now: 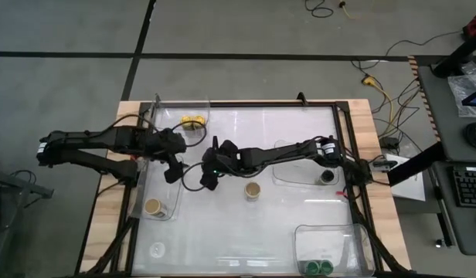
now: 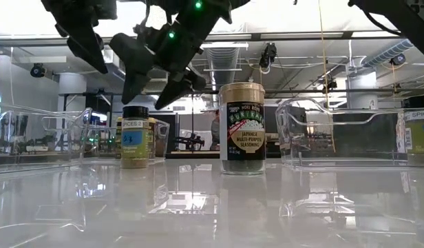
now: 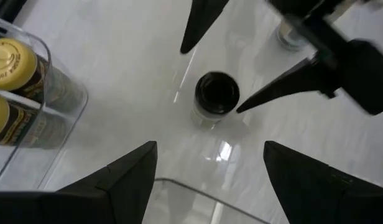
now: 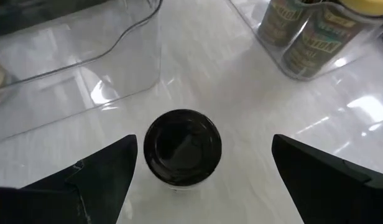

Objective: Sort spices by type
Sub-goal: Put the black seasoning bottle into the middle right transparent bin

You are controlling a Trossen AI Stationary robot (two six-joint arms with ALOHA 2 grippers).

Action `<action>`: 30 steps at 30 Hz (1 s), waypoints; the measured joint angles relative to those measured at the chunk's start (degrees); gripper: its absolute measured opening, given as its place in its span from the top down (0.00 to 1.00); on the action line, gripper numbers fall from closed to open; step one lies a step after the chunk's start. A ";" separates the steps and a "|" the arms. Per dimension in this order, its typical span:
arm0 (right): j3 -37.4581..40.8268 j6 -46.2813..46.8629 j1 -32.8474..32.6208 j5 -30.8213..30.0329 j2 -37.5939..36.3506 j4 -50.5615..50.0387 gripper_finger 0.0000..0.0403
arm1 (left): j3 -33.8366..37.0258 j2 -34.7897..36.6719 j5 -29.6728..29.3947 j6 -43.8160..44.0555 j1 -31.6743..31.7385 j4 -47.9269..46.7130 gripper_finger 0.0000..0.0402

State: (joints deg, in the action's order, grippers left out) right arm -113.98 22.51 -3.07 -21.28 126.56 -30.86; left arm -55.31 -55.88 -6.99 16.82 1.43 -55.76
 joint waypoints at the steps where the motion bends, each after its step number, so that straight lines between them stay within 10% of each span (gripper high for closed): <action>1: 0.23 -0.01 0.13 0.62 0.00 0.37 0.10 | 0.00 -0.03 0.00 -0.15 0.00 0.43 0.31; 30: 1.21 1.59 0.72 1.82 2.58 4.58 0.12 | 1.55 -0.87 -1.23 -0.23 0.00 1.17 0.31</action>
State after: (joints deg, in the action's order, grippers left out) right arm -112.77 24.10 -2.35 -19.46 129.14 -26.28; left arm -53.76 -56.75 -8.22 16.59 1.43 -54.60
